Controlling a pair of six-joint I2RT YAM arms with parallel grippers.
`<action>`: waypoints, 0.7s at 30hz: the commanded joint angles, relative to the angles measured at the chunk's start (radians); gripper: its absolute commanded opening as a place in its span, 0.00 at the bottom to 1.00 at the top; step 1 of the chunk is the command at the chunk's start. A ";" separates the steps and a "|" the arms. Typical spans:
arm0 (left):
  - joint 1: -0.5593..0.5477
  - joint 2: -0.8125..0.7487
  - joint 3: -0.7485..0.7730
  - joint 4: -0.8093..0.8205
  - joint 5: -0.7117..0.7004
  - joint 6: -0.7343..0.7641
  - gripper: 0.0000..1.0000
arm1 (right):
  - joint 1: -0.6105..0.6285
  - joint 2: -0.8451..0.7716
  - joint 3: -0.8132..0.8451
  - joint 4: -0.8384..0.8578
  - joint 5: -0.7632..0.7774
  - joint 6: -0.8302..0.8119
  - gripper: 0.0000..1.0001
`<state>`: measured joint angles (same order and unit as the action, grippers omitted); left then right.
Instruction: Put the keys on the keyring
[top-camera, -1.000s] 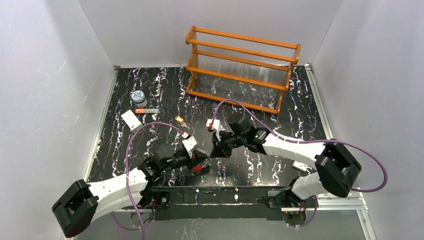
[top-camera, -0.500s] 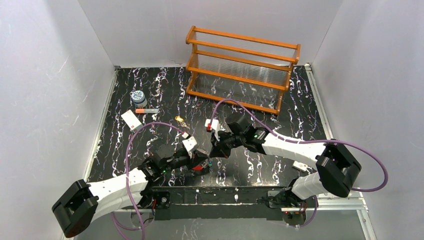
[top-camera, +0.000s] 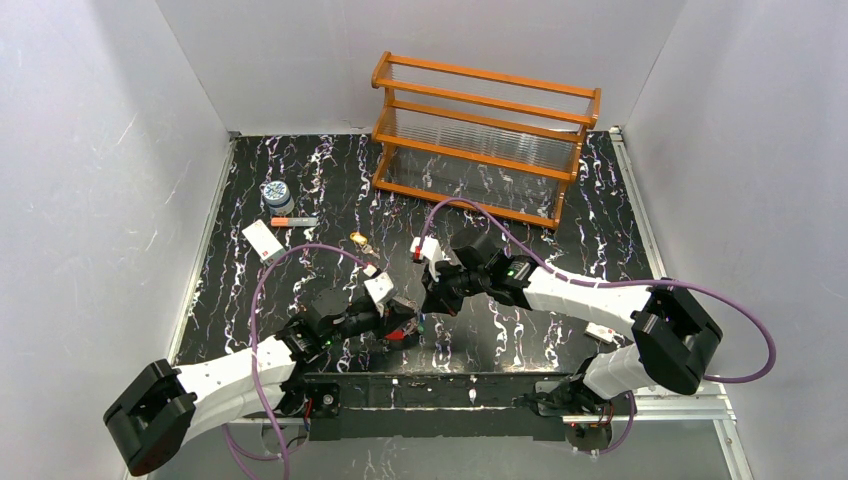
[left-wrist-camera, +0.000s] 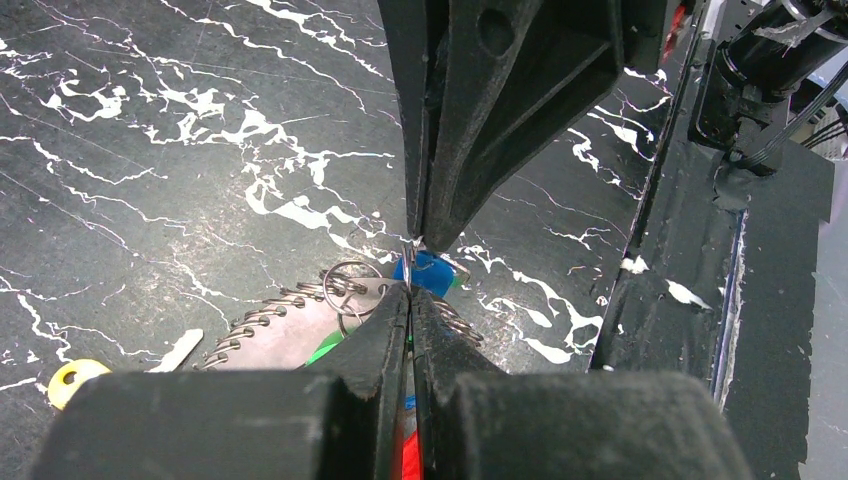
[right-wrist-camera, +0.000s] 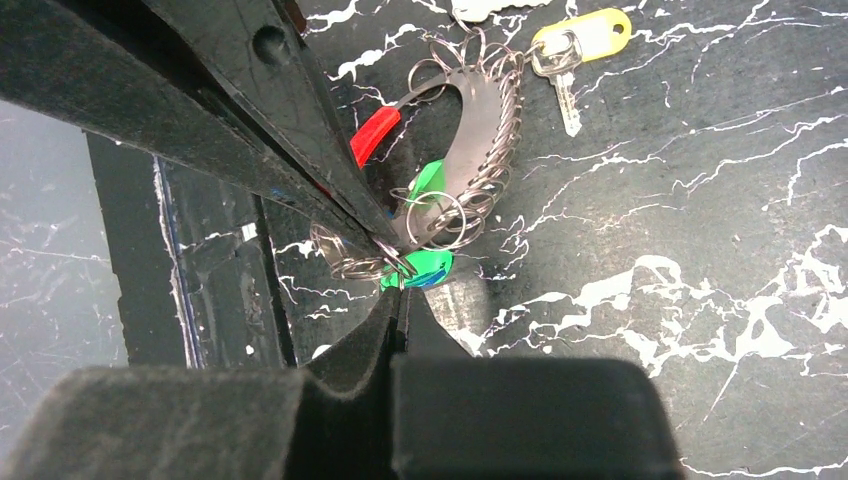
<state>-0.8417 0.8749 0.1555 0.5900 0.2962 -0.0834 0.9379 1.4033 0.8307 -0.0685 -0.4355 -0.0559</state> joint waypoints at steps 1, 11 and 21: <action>-0.005 -0.025 -0.007 0.016 0.006 -0.004 0.00 | 0.001 -0.019 0.031 0.009 0.027 0.013 0.01; -0.005 -0.028 -0.007 0.013 0.004 -0.007 0.00 | 0.002 -0.073 0.026 0.035 -0.047 -0.001 0.01; -0.005 -0.028 -0.005 0.012 0.004 -0.010 0.00 | 0.002 -0.044 0.053 0.037 -0.077 -0.006 0.01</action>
<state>-0.8417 0.8684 0.1555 0.5896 0.2962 -0.0902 0.9375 1.3514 0.8307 -0.0601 -0.4858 -0.0544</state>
